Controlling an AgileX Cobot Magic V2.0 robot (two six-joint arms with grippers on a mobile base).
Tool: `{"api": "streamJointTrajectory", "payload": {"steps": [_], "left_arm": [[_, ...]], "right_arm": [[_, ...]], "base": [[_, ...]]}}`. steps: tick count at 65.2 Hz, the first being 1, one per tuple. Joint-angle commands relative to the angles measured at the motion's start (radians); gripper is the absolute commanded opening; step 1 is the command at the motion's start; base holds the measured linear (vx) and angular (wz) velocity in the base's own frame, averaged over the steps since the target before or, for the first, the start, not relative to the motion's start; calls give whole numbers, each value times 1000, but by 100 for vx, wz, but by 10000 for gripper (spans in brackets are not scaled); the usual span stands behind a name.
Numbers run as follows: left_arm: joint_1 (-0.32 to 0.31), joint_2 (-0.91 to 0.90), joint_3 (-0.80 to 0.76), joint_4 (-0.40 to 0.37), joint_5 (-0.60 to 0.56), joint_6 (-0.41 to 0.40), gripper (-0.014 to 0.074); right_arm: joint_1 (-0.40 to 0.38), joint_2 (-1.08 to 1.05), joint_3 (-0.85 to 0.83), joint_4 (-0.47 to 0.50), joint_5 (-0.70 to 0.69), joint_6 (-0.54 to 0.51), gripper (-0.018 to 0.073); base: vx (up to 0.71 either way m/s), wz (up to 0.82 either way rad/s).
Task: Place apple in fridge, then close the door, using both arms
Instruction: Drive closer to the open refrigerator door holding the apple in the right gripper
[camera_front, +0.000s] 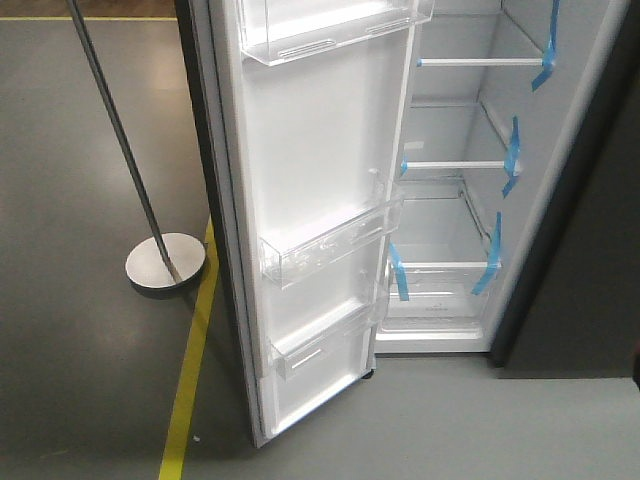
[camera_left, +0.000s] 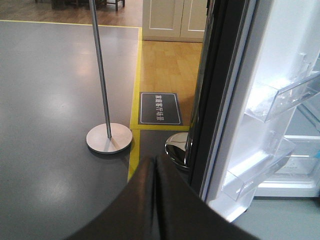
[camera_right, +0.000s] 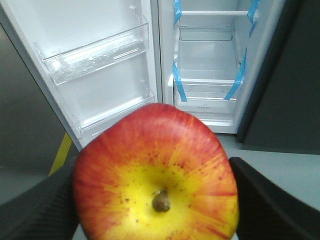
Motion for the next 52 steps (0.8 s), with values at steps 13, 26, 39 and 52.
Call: {"api": "streamJointTrajectory", "payload": {"steps": [13,26,39,52], "left_arm": [[-1,-14,20,-3,-73,-6,-5],[-1,-14,20,-3,-73,-6,-5],[-1,-14,20,-3,-73,-6,-5],[-1,-14,20,-3,-73,-6,-5]], "right_arm": [[-3,5,-29,17,-70,-2,85],[-3,5,-29,17,-70,-2,85],[-3,5,-29,17,-70,-2,85],[-3,5,-29,17,-70,-2,85]], "base": [[10,-4],[6,-3],[3,-1],[3,-1]]}}
